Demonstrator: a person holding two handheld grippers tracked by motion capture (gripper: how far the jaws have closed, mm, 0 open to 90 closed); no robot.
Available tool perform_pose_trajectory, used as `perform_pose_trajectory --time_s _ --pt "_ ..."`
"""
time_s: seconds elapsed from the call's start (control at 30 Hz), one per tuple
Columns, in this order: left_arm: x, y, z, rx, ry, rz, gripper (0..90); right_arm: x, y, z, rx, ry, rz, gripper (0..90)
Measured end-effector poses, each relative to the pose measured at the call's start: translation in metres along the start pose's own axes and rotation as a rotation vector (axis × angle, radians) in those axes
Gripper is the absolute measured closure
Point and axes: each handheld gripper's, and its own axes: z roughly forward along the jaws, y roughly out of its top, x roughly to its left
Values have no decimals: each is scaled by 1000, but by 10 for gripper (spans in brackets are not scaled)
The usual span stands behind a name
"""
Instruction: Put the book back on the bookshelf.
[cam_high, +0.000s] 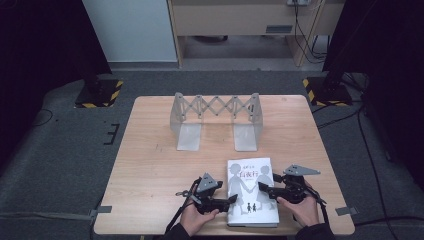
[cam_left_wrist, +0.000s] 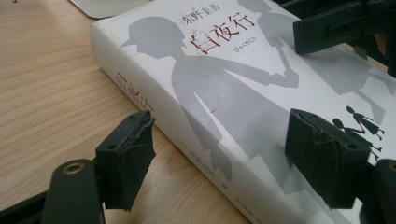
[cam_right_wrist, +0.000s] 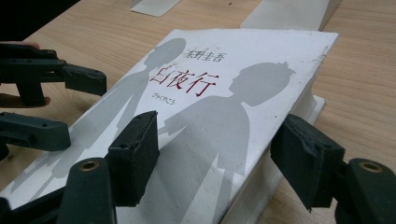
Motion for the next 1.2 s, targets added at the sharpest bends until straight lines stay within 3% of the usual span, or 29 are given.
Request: perform_pose_trajectory --time_s 0.13,0.3,0.47,0.73,0.87,1.07,1.2 --pt "-1 0 1 -9 -10 -5 228 -1 3 -2 -15 8 -9 364" --pt "0 1 -2 -20 -15 -10 228 3 9 -7 -133 56 -2 390" --pt "0 2 -3 -16 -14 -9 226 8 14 -7 -157 67 -18 385" --pt "0 1 -2 -10 -12 -9 223 3 9 -4 -79 74 3 423" --pt "0 2 -3 -7 -15 -8 221 4 10 -8 -75 101 16 441" --pt "2 2 -4 2 -13 -5 219 3 12 -13 -35 113 -4 464" --pt "2 2 -4 3 -13 -5 214 0 13 -16 -38 127 21 446"
